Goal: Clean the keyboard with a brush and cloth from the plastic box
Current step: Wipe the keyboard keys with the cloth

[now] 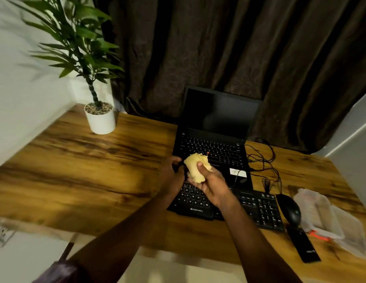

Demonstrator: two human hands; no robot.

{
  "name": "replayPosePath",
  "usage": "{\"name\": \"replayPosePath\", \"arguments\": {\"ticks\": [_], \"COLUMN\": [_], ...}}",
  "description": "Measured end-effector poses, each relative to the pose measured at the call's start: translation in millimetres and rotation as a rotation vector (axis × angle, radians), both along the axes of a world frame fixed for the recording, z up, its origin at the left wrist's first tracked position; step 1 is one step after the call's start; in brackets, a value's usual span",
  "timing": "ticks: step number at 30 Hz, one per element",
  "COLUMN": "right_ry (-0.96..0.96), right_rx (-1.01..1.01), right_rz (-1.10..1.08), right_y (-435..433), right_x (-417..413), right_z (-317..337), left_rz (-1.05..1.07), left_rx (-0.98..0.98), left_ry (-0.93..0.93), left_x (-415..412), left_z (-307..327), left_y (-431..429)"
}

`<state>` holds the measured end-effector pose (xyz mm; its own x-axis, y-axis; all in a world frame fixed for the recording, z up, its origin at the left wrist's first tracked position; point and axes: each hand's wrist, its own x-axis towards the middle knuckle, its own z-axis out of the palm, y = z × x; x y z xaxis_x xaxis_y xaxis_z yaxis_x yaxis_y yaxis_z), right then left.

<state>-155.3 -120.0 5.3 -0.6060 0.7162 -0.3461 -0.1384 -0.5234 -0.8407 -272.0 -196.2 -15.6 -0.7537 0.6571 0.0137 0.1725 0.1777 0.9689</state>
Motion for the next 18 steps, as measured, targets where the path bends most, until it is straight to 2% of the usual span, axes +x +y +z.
{"name": "replayPosePath", "arguments": {"ticks": [2, 5, 9, 12, 17, 18], "right_ry": [-0.145, -0.408, -0.582, -0.654, -0.633, -0.623], "right_rx": [0.144, 0.512, 0.865, 0.994, 1.103, 1.149], "right_rz": [-0.012, 0.018, 0.187, 0.285, 0.34, 0.372], "right_y": [4.5, 12.6, 24.4, 25.5, 25.3, 25.1], "right_x": [-7.1, -14.7, -25.6, -36.5, -58.8, -62.9], "right_z": [-5.9, -14.8, -22.7, -28.6, -41.9, -43.9], "left_rz": [0.023, -0.01, -0.336, -0.634, -0.836, -0.848], "left_rx": [-0.029, -0.116, -0.308, -0.443, -0.681, -0.726], "left_ry": [0.082, 0.193, 0.225, 0.237, 0.435, 0.423], "left_x": [-13.8, -41.3, -70.7, -80.7, -94.2, -97.3], "left_z": [-3.0, -20.0, -36.9, -28.9, -38.2, -40.3], "left_y": [-6.6, -17.0, -42.1, -57.4, -55.2, -55.7]}}
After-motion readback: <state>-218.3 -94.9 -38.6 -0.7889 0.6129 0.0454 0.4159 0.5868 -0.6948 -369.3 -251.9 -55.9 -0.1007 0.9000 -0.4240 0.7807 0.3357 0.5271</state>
